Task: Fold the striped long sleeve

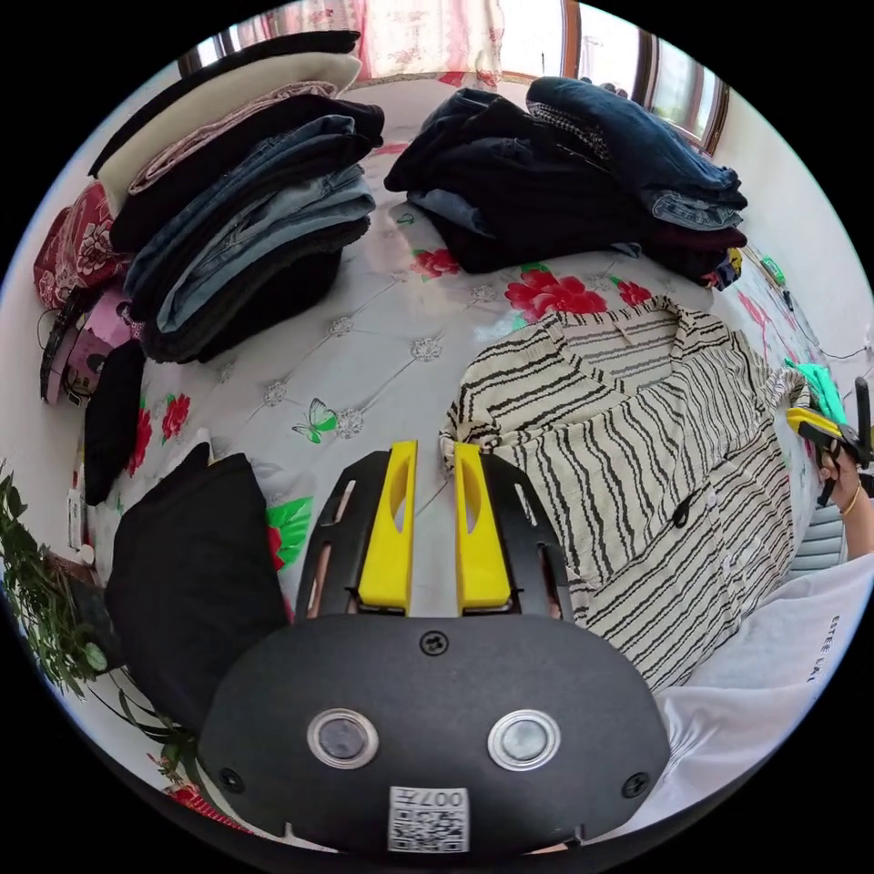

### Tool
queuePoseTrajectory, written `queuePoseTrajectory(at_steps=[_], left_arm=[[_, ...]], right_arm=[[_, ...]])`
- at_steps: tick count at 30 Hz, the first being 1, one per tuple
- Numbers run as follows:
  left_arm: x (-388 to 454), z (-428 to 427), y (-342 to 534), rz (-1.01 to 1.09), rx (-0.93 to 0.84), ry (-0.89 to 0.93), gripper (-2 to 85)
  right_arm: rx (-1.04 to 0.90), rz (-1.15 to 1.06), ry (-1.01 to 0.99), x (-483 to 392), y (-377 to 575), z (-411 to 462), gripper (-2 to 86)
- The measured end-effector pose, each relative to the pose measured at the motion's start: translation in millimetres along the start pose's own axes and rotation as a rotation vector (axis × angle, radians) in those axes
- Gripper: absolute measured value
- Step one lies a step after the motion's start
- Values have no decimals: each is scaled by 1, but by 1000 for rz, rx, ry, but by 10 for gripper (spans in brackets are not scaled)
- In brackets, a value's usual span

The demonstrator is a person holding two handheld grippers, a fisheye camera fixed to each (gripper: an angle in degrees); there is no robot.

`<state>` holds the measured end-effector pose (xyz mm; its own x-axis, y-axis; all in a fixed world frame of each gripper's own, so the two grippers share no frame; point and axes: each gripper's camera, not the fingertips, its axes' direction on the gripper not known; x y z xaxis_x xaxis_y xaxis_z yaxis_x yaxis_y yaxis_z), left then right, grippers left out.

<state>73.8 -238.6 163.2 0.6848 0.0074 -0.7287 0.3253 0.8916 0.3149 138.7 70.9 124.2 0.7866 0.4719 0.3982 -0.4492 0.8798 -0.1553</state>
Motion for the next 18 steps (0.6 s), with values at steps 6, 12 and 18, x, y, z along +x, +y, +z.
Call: queuePoseTrajectory(at_steps=[6, 12, 18], left_arm=[[4, 24, -5, 48, -57, 5, 64], [-24, 49, -22, -54, -119, 30, 58], [-64, 30, 6, -329, -62, 36, 51]], right_arm=[[-114, 7, -76, -5, -23, 46, 77], [47, 256, -35, 47, 5, 7, 86], [253, 790, 290, 151, 71, -58, 82]])
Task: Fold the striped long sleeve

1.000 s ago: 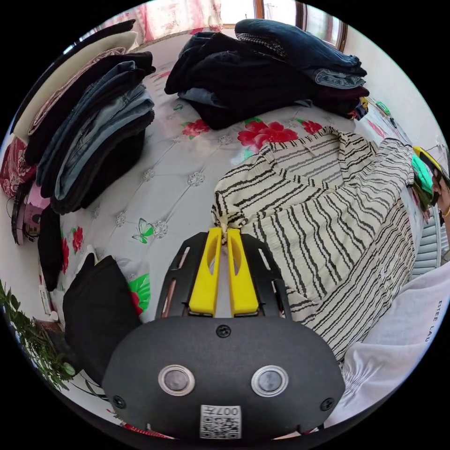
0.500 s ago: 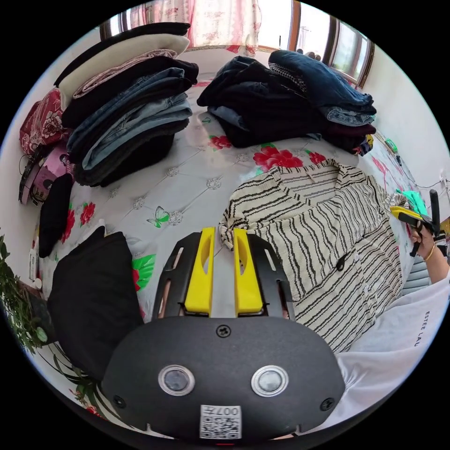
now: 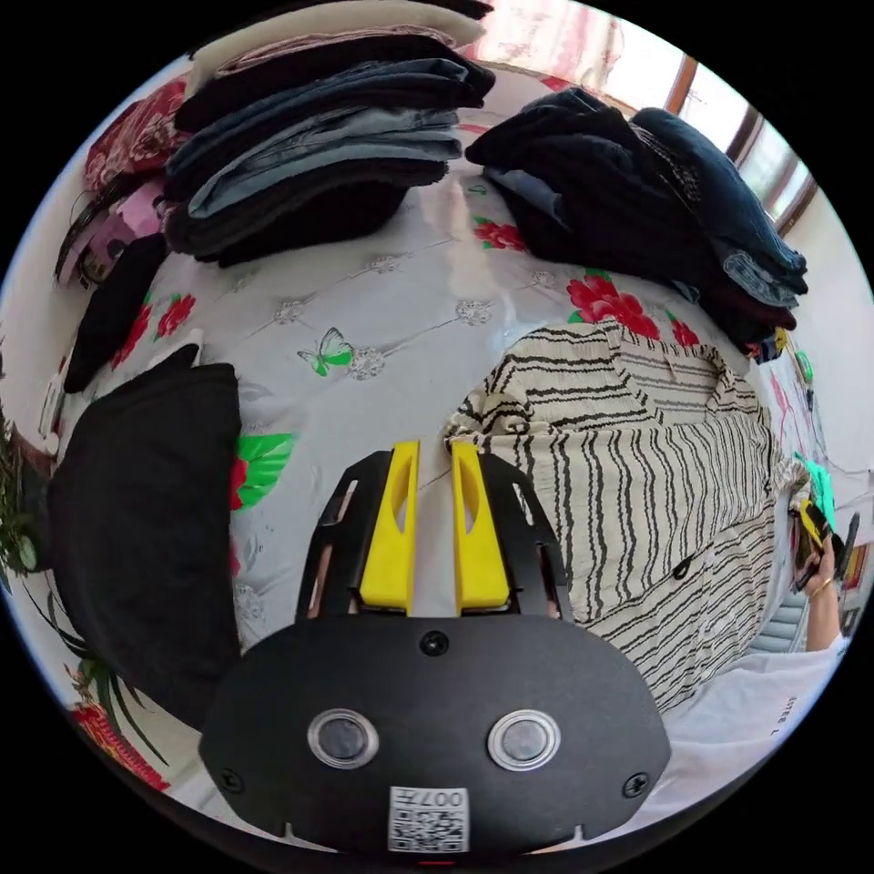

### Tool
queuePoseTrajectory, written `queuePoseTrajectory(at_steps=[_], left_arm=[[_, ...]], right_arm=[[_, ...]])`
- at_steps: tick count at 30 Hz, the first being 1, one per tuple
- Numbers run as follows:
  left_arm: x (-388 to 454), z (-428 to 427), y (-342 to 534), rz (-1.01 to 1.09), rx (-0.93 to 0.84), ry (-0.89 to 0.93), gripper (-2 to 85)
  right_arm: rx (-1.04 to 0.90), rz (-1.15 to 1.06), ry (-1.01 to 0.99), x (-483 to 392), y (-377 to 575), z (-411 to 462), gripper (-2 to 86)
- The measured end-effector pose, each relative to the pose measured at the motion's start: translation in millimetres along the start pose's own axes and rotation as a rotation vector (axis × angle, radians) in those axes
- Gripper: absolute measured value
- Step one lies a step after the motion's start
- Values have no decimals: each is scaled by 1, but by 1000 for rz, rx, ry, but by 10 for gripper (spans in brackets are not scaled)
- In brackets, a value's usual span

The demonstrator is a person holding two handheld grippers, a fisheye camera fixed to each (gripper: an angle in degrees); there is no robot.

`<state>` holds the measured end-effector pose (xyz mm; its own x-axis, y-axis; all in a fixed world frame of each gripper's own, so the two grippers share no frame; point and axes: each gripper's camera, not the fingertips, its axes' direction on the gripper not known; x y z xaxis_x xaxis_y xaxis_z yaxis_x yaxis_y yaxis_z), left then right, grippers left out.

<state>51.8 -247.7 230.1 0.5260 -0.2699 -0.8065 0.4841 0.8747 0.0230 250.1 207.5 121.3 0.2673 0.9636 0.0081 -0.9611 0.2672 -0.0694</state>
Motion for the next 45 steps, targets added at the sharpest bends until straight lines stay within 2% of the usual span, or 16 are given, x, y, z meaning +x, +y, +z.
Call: queuePoseTrajectory(at_steps=[1, 4, 6, 9, 11, 14, 19, 24, 27, 29, 30, 34, 39, 45], left_arm=[[-10, -6, 6, -62, -1, -14, 44], [-16, -26, 19, -64, 17, -93, 36], [-15, -39, 23, -35, 28, -102, 34], [-17, -57, 24, -36, 37, -111, 35], [-18, -67, 25, -44, 55, -100, 35], [-18, -77, 30, -51, 69, -80, 36], [-8, -85, 42, -52, 87, -13, 42], [6, -102, 52, 12, 137, 99, 49], [6, -112, 60, 39, 154, 143, 49], [2, -114, 67, 54, 153, 143, 50], [-3, -114, 72, 59, 147, 132, 50], [-27, -109, 86, 49, 120, 147, 53], [-24, -93, 94, 141, 70, 219, 61], [34, -72, 89, 362, 7, 383, 119]], right_arm=[[34, 103, -15, 22, -6, -2, 82], [62, 243, -92, 57, -16, 11, 77], [34, 263, -117, 64, -19, 27, 66], [-29, 244, -19, 61, -18, 40, 28], [51, 168, -24, 49, -16, 23, 13], [211, -23, -117, 16, -12, -30, 3], [411, -562, -286, -103, 26, -127, 0], [491, -1023, -482, -230, 125, -155, 6], [490, -1159, -655, -290, 202, -139, 21], [444, -1206, -758, -317, 249, -115, 33], [336, -1274, -789, -337, 279, -96, 41], [-25, -1376, -708, -365, 341, -28, 59], [-90, -1316, -491, -338, 325, 16, 59], [-198, -1200, -306, -310, 287, 68, 59]])
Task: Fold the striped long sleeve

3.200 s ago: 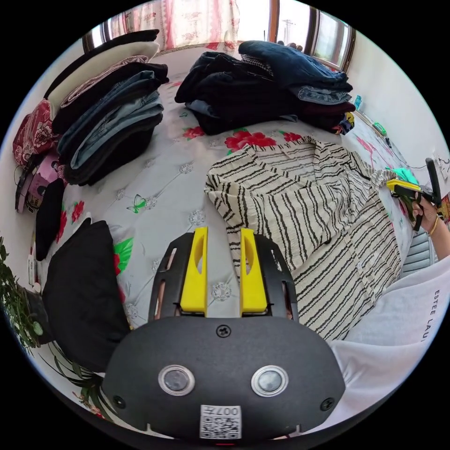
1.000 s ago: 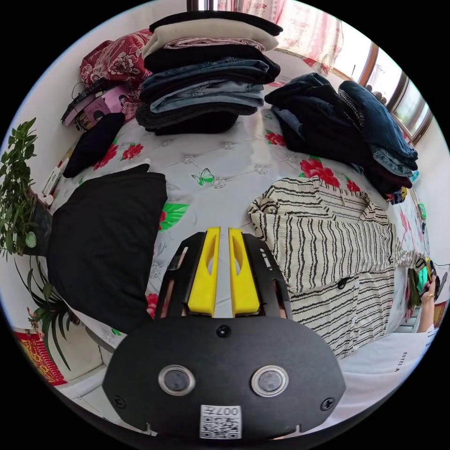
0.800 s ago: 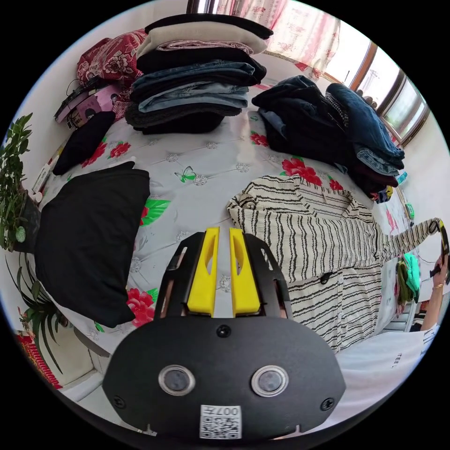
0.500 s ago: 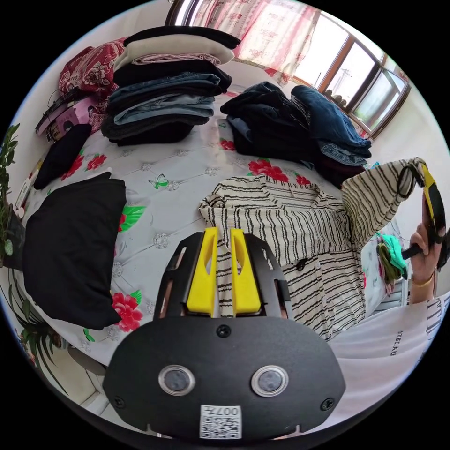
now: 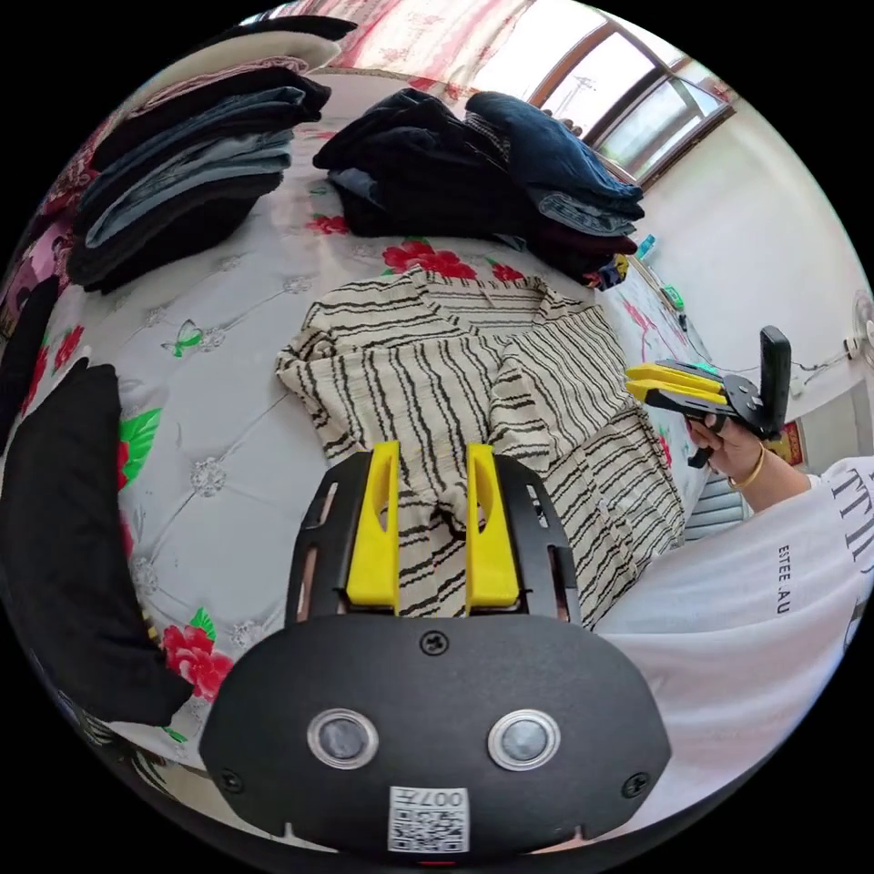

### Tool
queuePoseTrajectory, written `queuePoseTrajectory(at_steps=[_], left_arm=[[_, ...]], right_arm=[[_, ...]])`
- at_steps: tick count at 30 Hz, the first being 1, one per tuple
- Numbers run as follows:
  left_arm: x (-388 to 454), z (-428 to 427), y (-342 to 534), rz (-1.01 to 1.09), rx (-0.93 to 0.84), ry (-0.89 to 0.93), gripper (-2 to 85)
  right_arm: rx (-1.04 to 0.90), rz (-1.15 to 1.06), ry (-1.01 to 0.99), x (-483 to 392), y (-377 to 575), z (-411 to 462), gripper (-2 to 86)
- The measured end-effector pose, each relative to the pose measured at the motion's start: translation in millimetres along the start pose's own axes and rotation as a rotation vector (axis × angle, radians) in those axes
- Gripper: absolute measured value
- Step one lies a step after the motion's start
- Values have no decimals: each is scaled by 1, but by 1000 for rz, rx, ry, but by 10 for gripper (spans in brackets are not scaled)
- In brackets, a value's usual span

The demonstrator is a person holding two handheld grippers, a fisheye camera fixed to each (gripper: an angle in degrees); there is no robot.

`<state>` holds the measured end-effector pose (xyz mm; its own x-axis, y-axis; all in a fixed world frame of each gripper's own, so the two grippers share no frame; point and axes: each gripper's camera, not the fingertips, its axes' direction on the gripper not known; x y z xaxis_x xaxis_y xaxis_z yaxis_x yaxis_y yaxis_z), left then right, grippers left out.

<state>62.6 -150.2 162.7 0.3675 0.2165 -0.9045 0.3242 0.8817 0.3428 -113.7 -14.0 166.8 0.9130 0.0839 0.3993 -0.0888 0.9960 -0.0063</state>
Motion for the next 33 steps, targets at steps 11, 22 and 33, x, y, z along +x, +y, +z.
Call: queuePoseTrajectory(at_steps=[11, 22, 33], left_arm=[[143, 32, 31, 520, 36, -287, 106], [54, -2, 12, 184, 20, -76, 11], [-12, -26, 18, 55, 74, 65, 78]], right_arm=[[-4, 99, -52, 16, -8, 47, 49], [4, 142, -31, 47, 8, 42, 47], [-43, 166, -43, 58, 27, 43, 49]])
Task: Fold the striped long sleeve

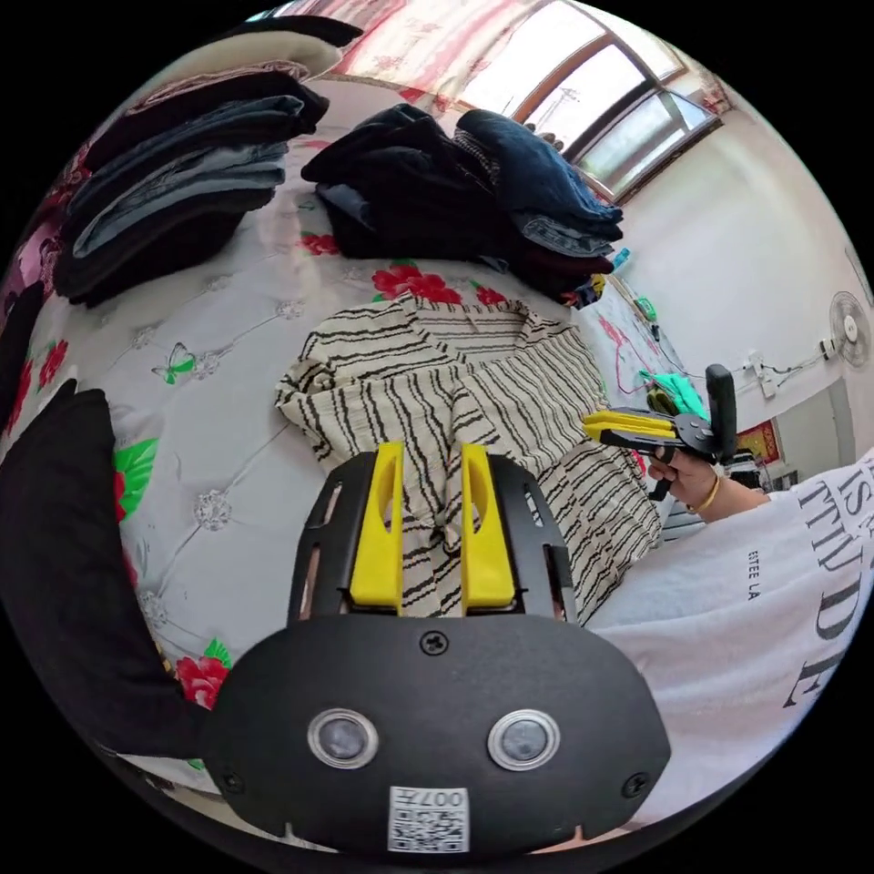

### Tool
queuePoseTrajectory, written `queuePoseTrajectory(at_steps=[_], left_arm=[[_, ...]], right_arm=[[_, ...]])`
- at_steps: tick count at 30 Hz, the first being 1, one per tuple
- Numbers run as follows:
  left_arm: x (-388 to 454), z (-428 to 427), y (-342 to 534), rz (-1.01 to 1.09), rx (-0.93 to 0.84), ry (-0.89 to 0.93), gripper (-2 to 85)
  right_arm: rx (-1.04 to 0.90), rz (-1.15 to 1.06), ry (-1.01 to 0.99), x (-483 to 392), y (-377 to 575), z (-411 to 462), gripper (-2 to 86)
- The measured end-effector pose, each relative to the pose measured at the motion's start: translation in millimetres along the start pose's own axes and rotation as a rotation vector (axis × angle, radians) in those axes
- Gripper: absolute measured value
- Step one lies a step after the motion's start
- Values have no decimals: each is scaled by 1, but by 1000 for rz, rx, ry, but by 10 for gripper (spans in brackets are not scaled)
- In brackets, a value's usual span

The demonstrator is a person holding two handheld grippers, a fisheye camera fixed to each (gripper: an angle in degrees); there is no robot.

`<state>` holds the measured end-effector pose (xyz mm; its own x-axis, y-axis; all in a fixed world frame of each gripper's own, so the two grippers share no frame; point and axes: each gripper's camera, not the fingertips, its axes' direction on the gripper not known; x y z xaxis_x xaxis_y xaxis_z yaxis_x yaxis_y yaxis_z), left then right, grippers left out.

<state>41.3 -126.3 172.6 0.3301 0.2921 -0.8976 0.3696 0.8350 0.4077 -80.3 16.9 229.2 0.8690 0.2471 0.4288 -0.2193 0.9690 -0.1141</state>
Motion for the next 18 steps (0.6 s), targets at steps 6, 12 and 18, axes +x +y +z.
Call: queuePoseTrajectory(at_steps=[6, 12, 18], left_arm=[[103, 66, 21, 428, -131, -232, 93], [55, 45, 17, 187, -36, -269, 9], [69, 31, 30, 373, -11, -135, 90]], right_arm=[[-12, 23, 3, 2, 12, -6, 48], [26, 93, 20, 10, 28, -33, 46], [20, 185, 36, 18, 59, -47, 45]])
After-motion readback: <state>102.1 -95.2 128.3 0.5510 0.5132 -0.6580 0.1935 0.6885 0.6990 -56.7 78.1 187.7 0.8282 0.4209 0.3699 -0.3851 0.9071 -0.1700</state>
